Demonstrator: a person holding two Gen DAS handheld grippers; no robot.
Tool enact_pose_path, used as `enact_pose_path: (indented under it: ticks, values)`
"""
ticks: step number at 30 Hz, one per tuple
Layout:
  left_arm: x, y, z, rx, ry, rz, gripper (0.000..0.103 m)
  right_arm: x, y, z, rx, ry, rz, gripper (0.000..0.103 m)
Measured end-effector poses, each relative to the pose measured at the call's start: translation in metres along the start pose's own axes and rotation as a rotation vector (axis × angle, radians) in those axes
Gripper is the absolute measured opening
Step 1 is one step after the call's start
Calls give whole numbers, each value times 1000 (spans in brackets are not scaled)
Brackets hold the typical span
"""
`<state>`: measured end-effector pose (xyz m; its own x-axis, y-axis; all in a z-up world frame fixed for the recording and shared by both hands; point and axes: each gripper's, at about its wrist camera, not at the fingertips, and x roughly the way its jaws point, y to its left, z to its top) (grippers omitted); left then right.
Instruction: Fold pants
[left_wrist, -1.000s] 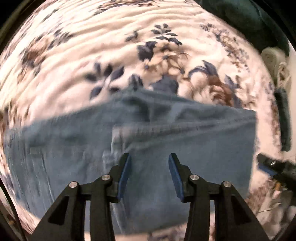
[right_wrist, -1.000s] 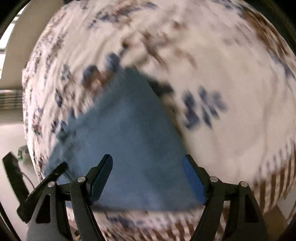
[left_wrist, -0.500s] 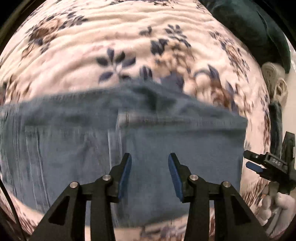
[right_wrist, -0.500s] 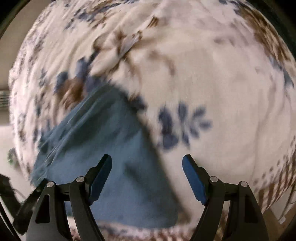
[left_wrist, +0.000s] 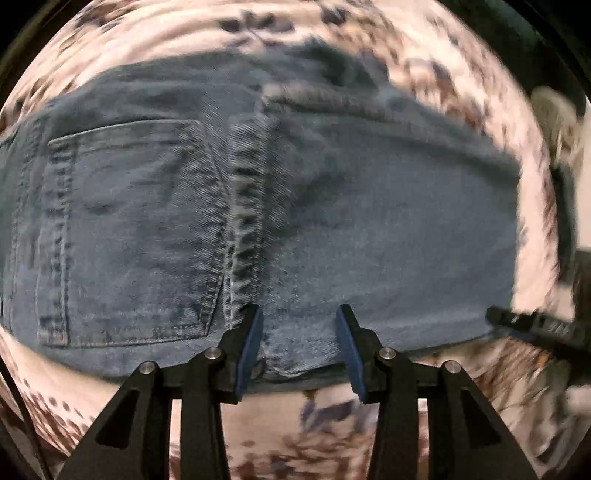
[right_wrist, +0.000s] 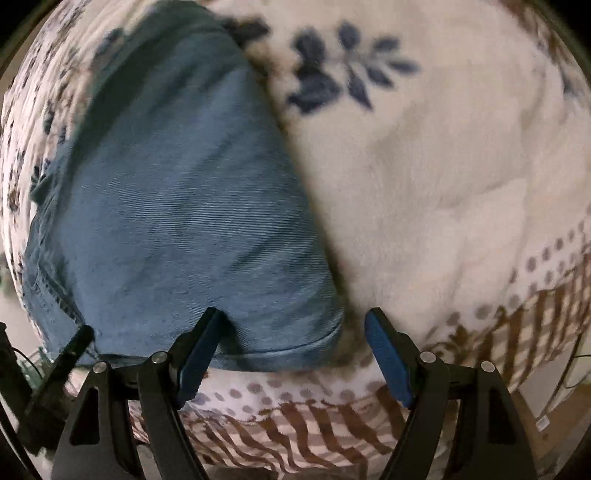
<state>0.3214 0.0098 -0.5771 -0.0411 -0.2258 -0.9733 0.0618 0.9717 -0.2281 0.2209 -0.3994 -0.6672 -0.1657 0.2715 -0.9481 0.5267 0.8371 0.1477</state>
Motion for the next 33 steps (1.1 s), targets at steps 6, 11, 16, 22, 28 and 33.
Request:
enact_pose_path:
  ticks: [6, 11, 16, 22, 28, 33]
  values:
    - [-82, 88, -24, -265, -213, -59, 53, -46, 47, -12, -28, -119, 58, 82]
    - [-92, 202, -71, -672, -324, -95, 59, -52, 104, -26, -109, -170, 72, 82]
    - [-43, 265, -92, -990, -387, -296, 58, -31, 132, -22, -166, -139, 70, 82]
    - [-42, 281, -77, -978, -485, -334, 43, 15, 155, -35, -190, -97, 49, 82]
    - [-28, 289, -82, -974, -489, -363, 47, 30, 161, -40, -169, -73, 46, 82]
    - [-11, 306, -89, -1007, -484, -467, 50, 36, 154, -44, -134, -55, 72, 82]
